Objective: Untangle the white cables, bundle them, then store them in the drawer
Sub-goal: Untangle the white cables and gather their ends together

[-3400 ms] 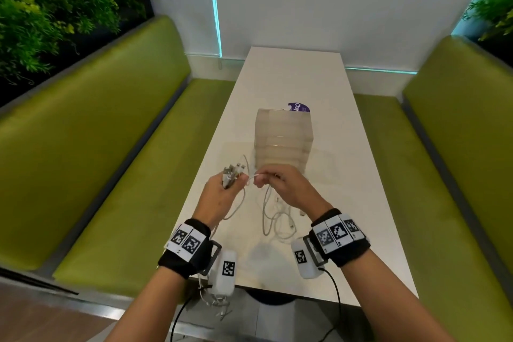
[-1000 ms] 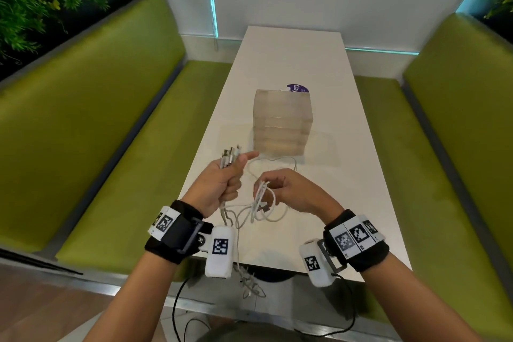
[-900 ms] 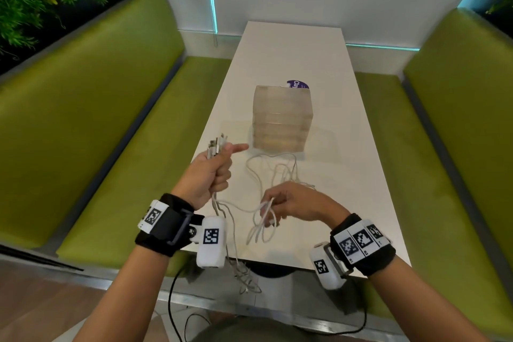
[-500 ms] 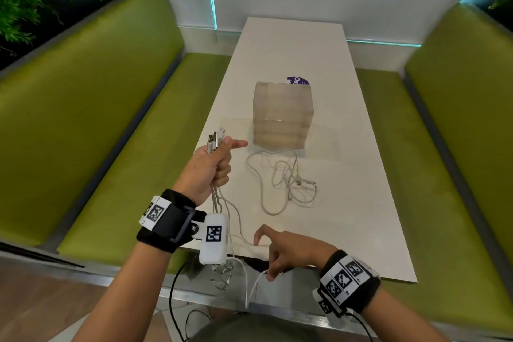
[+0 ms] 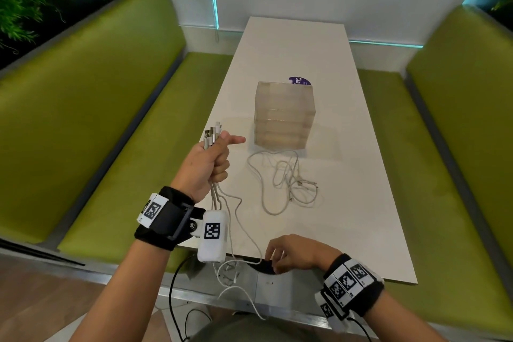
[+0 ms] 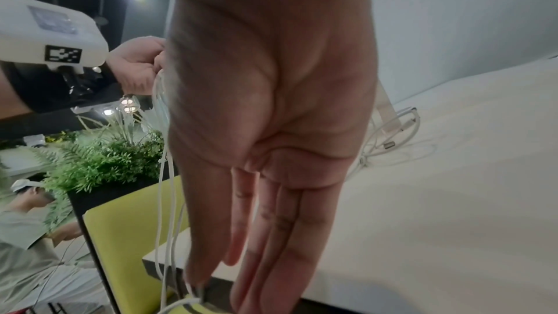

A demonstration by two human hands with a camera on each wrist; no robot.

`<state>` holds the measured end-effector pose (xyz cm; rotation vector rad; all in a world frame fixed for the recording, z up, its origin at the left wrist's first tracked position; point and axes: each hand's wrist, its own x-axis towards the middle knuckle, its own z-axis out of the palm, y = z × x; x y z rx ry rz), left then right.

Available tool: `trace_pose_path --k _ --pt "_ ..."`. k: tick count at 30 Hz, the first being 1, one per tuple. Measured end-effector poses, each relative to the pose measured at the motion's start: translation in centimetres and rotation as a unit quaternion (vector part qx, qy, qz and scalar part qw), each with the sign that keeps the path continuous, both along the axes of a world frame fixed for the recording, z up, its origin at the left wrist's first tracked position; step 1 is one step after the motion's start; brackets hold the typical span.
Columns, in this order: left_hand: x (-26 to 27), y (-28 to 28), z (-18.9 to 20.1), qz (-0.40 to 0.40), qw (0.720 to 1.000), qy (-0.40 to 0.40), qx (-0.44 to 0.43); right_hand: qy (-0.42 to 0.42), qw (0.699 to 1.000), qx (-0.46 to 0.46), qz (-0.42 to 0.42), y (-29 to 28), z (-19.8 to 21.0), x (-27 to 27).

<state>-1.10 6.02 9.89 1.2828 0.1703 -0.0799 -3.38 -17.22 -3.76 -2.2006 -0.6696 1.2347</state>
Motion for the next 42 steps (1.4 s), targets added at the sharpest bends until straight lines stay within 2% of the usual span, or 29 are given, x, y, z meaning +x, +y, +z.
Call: trace_pose_path --k 3,7,9,11,14,17,21,22,25,28,33,40,42 --pt "0.0 0.0 0.2 0.011 1.0 -0.005 -0.01 0.023 0.999 0.023 -0.028 0.2 0.3 0.0" --pt "0.1 0.2 0.3 0.023 1.0 -0.009 -0.017 0.05 0.999 0.012 -0.006 0.6 0.4 -0.3" --pt "0.1 0.1 0.4 0.024 1.0 -0.006 -0.018 0.027 0.999 0.012 -0.026 0.7 0.3 0.1" --pt "0.1 0.1 0.3 0.025 0.999 -0.004 -0.019 -0.035 0.995 0.009 -0.088 0.7 0.1 1.3" --pt "0.1 -0.1 0.0 0.026 0.999 0.001 -0.02 -0.19 0.965 -0.035 -0.175 0.5 -0.6 4.2" --pt "0.2 -0.5 -0.2 0.022 1.0 0.01 -0.01 -0.257 0.941 -0.05 -0.214 0.3 -1.3 6.4" --pt "0.1 -0.4 -0.5 0.016 1.0 0.017 -0.002 -0.353 0.862 -0.05 -0.362 -0.8 -1.0 7.8" --pt "0.1 -0.3 -0.6 0.016 1.0 0.018 -0.002 -0.339 0.855 -0.067 -0.387 -1.3 -1.0 8.2" --pt "0.1 -0.2 -0.8 0.015 1.0 0.021 0.003 -0.251 0.872 -0.091 -0.41 -3.0 -1.1 9.4" --pt "0.1 -0.1 -1.0 0.015 1.0 0.02 0.003 -0.254 0.872 -0.023 -0.419 -4.1 -0.8 9.6" --pt "0.4 -0.4 -1.3 0.008 1.0 0.021 0.007 -0.229 0.881 0.162 -0.382 -4.4 2.5 8.7" --pt "0.7 -3.0 -2.7 -0.044 0.993 0.033 0.103 -0.218 0.87 0.283 -0.338 -2.8 8.4 8.1" --pt "0.9 -4.2 -3.0 -0.062 0.987 0.04 0.143 -0.215 0.879 0.296 -0.306 -1.9 10.2 8.0"
